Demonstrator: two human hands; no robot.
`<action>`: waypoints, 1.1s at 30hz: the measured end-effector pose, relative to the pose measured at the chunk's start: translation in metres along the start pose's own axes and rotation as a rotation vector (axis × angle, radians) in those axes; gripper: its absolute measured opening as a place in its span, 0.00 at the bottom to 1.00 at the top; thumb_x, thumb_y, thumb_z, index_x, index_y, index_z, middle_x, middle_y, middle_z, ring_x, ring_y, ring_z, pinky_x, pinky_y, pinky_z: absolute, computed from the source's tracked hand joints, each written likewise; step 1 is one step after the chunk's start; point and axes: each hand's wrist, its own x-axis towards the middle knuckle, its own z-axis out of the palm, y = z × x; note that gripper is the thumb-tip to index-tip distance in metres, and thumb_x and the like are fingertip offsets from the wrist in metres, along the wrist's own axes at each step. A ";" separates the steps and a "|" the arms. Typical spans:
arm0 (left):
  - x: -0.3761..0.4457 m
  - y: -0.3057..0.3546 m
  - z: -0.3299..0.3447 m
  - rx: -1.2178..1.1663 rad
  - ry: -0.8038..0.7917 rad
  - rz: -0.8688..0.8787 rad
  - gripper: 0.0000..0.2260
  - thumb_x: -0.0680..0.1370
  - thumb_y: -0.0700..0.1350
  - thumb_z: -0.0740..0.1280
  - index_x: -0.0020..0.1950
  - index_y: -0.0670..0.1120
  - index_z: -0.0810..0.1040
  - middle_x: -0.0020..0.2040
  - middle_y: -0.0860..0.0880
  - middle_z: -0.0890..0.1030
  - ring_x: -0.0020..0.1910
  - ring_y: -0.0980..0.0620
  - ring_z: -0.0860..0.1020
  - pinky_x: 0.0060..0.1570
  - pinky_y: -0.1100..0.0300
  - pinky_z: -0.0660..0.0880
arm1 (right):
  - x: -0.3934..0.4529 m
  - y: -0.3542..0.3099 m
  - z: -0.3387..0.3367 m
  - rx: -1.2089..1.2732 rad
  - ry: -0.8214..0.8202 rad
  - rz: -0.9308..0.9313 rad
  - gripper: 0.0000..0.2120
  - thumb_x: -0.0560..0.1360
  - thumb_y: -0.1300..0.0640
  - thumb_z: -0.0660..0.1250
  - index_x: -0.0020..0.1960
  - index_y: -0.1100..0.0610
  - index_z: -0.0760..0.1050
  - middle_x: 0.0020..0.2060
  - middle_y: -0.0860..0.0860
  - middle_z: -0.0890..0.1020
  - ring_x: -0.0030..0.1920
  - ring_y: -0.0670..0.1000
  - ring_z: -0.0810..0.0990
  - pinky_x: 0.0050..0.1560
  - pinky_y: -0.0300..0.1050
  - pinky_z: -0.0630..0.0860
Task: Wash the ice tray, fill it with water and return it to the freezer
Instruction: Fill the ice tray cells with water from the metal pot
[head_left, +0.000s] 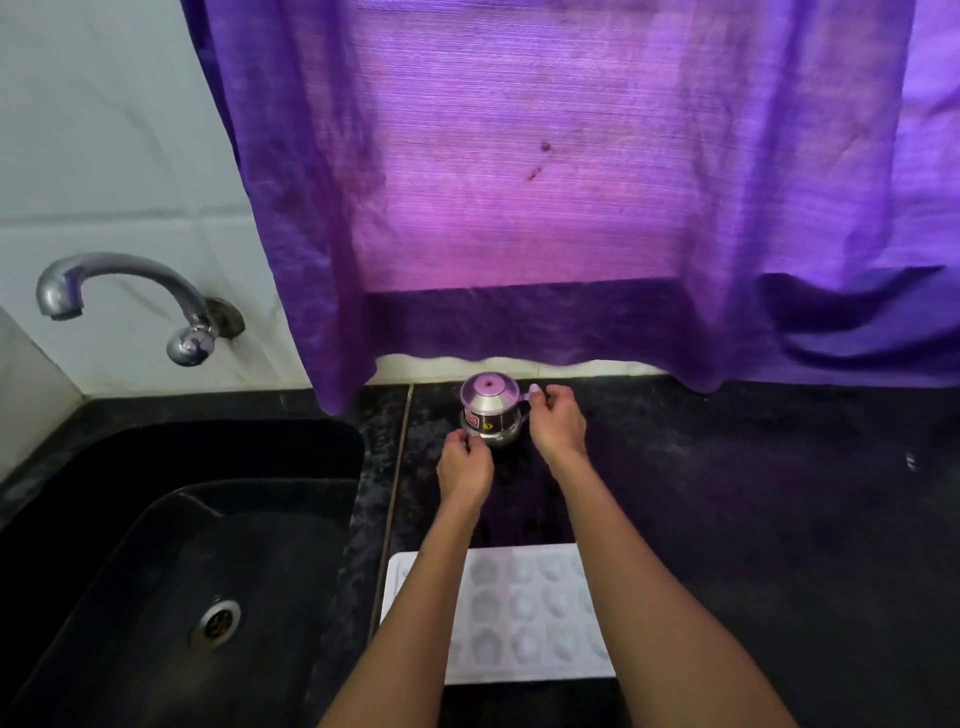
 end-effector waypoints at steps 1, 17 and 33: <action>0.006 0.000 0.003 0.016 -0.018 0.012 0.16 0.81 0.44 0.57 0.68 0.42 0.70 0.63 0.42 0.77 0.61 0.43 0.75 0.56 0.57 0.69 | 0.007 0.000 0.002 -0.028 -0.020 0.007 0.22 0.80 0.47 0.59 0.68 0.61 0.68 0.65 0.58 0.72 0.65 0.58 0.71 0.63 0.48 0.68; 0.023 -0.005 0.011 0.000 -0.006 0.194 0.22 0.79 0.37 0.58 0.74 0.45 0.64 0.69 0.45 0.73 0.67 0.47 0.71 0.67 0.54 0.68 | 0.015 0.015 0.019 0.234 -0.104 0.194 0.10 0.74 0.53 0.70 0.37 0.57 0.77 0.38 0.53 0.83 0.45 0.53 0.83 0.53 0.56 0.80; -0.107 -0.006 0.002 -0.156 -0.106 0.432 0.20 0.79 0.34 0.57 0.70 0.46 0.70 0.64 0.51 0.76 0.60 0.59 0.72 0.57 0.69 0.67 | -0.103 -0.022 -0.103 -0.022 0.183 -0.018 0.12 0.69 0.45 0.68 0.36 0.54 0.76 0.38 0.50 0.83 0.44 0.54 0.81 0.45 0.46 0.76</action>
